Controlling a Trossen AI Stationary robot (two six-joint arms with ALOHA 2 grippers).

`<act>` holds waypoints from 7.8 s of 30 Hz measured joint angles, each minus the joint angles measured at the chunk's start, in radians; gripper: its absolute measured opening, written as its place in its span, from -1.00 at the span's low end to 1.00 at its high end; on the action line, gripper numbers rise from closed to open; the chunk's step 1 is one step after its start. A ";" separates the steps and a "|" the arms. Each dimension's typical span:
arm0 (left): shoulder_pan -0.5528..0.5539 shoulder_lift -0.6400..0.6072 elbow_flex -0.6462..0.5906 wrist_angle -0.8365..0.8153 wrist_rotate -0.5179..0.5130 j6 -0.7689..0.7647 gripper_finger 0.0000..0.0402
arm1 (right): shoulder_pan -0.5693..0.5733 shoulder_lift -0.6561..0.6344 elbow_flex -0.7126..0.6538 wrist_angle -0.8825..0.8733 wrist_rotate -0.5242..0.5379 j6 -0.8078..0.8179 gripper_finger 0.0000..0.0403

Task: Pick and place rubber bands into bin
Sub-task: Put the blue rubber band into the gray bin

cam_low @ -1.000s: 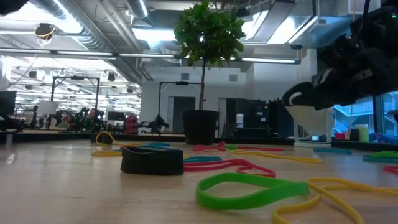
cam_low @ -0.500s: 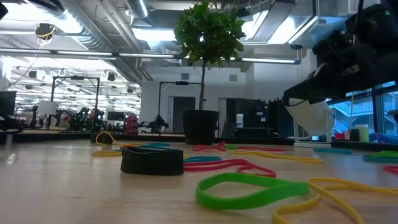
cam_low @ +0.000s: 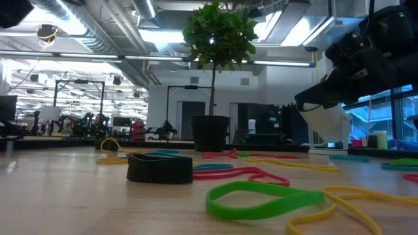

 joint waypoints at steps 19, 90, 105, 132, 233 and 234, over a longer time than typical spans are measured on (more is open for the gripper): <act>0.335 -0.150 -0.038 0.023 -0.545 0.684 -0.68 | 0.000 0.000 0.000 -0.021 -0.001 0.067 -0.94; 0.889 -0.726 -0.781 1.023 -0.199 1.640 -0.95 | -0.140 0.021 0.262 -1.374 0.209 0.802 -0.69; 0.827 -0.668 -0.780 1.340 -0.222 1.652 -0.23 | -0.046 0.024 0.390 -0.773 0.258 0.367 -0.98; 0.743 -0.035 -0.618 2.119 -0.310 1.712 -0.10 | 0.118 0.404 0.659 -0.345 0.262 -0.055 -1.00; 0.073 -0.355 -0.123 0.339 -0.450 0.856 -0.99 | 0.084 0.410 0.696 -0.819 0.438 0.110 -0.28; 0.046 -0.341 -0.109 0.326 -0.423 0.789 -0.99 | 0.084 0.410 0.696 -0.818 0.438 0.110 -0.28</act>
